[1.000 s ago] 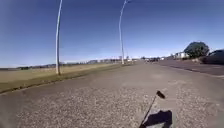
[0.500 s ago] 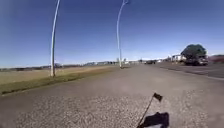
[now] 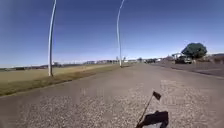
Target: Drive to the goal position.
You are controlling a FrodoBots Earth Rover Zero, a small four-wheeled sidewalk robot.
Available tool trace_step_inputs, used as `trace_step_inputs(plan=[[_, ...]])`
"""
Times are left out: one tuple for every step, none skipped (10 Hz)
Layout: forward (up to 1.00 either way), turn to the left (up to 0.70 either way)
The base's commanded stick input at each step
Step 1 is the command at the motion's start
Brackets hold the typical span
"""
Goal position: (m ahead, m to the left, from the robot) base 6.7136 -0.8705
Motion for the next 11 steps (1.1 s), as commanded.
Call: trace_step_inputs(plan=[[1.00, 0.00], [1.00, 0.00], [1.00, 0.00], [1.00, 0.00], [1.00, -0.01], [1.00, -0.03], [1.00, -0.05], [1.00, -0.08], [1.00, -0.12], [1.00, -0.16], [1.00, -0.19]])
